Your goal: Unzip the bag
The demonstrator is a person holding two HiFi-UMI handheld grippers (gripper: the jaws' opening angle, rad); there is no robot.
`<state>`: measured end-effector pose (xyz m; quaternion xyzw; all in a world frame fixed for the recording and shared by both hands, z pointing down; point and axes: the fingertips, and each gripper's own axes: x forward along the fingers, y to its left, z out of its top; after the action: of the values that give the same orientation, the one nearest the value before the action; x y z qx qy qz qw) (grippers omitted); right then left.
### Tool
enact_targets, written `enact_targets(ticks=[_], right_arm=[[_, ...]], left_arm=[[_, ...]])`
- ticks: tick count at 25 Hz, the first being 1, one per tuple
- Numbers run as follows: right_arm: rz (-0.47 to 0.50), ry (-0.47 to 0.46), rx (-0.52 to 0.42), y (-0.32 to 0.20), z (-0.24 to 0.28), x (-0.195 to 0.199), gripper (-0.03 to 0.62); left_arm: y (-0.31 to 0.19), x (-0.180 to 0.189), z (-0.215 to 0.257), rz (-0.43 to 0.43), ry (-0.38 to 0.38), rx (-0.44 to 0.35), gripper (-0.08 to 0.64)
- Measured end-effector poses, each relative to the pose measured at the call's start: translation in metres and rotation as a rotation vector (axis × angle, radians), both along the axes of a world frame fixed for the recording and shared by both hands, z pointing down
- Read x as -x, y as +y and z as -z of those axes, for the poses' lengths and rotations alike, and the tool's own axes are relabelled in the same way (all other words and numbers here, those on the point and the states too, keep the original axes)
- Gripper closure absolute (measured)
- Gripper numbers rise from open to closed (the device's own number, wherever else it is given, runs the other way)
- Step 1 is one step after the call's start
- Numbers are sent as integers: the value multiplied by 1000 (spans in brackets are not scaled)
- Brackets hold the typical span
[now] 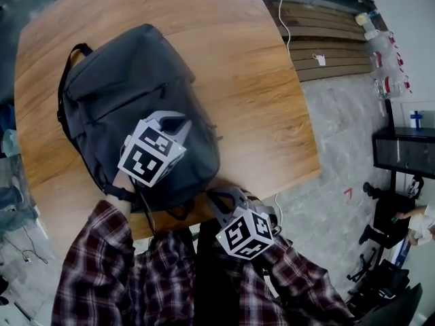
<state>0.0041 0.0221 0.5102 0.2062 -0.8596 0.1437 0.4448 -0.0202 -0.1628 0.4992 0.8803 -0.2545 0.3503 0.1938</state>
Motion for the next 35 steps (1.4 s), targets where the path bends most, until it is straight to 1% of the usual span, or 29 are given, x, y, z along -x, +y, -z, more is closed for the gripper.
enact_targets(ticks=[3, 7, 10, 13, 14, 16, 17, 18, 20, 21, 22, 24, 25, 27, 30, 35], right_arm=[[-8, 36, -63, -32, 0, -20, 575], [-6, 69, -137, -82, -1, -33, 574], [16, 75, -162, -120, -1, -33, 574], [26, 45, -149, -153, -2, -23, 575], [30, 35, -142, -161, -3, -18, 574], [41, 28, -133, -171, -4, -10, 574], [49, 26, -133, -174, -3, -6, 574], [58, 27, -134, -177, -2, -3, 574], [84, 34, -134, -179, -2, 1, 574], [94, 38, -132, -179, -3, 2, 574], [99, 41, -128, -177, -4, 2, 574], [100, 45, -119, -172, -6, -1, 574], [102, 46, -115, -168, -6, -2, 574], [108, 46, -103, -160, -7, -6, 574], [103, 38, -86, -142, -5, -12, 574], [85, 12, -55, -96, 2, -21, 574]], left_arm=[[-8, 28, 0, 45, -68, -33, 551], [4, 61, -4, 96, -120, -19, 551], [24, 73, -4, 140, -124, 15, 551], [44, 77, -5, 178, -111, 52, 551], [49, 77, -5, 181, -108, 67, 551], [58, 75, -1, 159, -109, 91, 551], [59, 72, 4, 145, -104, 82, 551], [55, 68, 11, 136, -92, 52, 551], [38, 57, 21, 129, -65, -39, 551], [29, 50, 21, 120, -64, -73, 551], [24, 44, 14, 102, -76, -84, 551], [22, 37, -5, 62, -113, -54, 551], [23, 37, -11, 55, -116, -38, 551], [21, 39, -14, 67, -104, -23, 551], [18, 41, -15, 87, -106, -26, 551], [13, 42, -17, 114, -114, -33, 551]])
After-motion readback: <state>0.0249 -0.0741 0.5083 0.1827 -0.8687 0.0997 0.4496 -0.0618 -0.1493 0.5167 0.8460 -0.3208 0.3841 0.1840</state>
